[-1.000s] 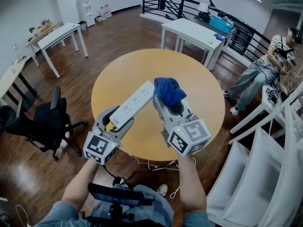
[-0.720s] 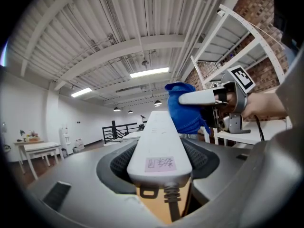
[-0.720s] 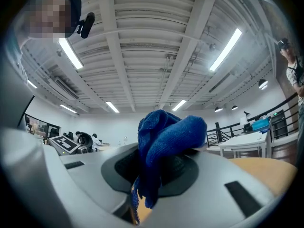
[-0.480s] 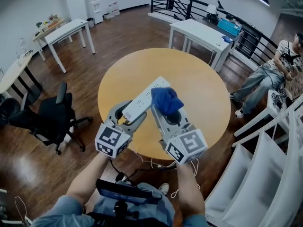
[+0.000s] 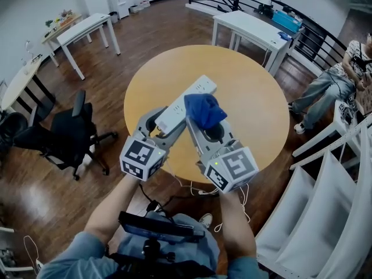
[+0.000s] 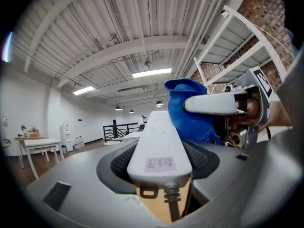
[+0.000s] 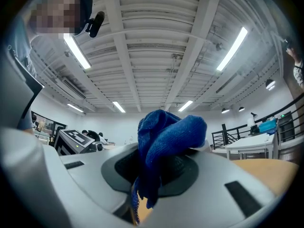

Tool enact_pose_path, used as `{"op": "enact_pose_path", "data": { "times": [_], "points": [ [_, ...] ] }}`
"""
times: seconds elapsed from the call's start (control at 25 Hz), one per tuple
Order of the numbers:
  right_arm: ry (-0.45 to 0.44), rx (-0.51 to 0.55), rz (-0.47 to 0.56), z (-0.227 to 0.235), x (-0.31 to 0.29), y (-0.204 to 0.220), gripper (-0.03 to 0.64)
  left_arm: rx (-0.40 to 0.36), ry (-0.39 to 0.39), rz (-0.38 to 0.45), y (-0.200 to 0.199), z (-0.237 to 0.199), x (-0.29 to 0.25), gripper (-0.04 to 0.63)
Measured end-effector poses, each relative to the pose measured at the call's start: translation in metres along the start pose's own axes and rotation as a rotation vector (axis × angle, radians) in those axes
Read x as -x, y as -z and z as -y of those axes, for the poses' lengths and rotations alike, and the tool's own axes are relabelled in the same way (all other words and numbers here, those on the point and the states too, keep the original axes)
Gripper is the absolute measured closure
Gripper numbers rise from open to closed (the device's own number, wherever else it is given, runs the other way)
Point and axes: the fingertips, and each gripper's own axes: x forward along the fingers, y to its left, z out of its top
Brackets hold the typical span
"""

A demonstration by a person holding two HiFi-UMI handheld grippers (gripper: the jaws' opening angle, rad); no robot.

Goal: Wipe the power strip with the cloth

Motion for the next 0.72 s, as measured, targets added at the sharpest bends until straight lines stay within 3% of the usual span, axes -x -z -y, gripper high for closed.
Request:
{"op": "enact_pose_path", "data": {
  "times": [0.4, 0.72],
  "points": [
    [0.009, -0.014, 0.003, 0.004, 0.000, -0.001, 0.552, 0.011, -0.007, -0.004, 0.003, -0.002, -0.001, 0.307],
    [0.038, -0.019, 0.029, 0.015, 0.009, -0.007, 0.552, 0.017, -0.013, -0.028, 0.028, -0.001, 0.003, 0.307]
  ]
}}
